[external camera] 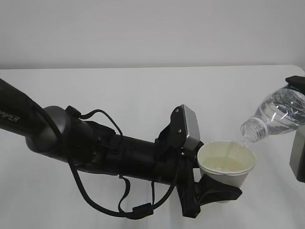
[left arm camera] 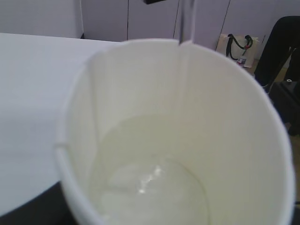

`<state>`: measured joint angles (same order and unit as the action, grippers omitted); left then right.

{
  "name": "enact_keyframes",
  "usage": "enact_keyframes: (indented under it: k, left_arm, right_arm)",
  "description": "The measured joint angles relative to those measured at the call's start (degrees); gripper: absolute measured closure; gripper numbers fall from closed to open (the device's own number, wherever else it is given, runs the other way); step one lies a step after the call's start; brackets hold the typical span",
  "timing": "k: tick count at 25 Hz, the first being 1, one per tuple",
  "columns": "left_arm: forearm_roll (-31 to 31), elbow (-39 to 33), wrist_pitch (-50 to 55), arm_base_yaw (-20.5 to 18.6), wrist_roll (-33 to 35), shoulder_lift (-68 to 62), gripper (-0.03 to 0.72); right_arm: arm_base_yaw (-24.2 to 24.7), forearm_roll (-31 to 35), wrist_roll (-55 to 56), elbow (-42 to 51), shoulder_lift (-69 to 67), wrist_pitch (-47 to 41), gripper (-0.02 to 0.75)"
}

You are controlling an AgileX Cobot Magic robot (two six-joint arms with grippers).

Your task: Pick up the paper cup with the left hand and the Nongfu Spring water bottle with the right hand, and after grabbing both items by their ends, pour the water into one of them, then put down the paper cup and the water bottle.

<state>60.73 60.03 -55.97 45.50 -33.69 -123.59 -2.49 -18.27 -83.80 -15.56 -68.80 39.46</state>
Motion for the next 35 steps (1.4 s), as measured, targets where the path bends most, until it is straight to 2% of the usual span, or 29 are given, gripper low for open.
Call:
enact_keyframes:
  k: [35]
  left_arm:
    - [0.0,0.0,0.0,0.0,0.0,0.0,0.246]
  right_arm:
    - [0.0,0.0,0.0,0.0,0.0,0.2,0.284]
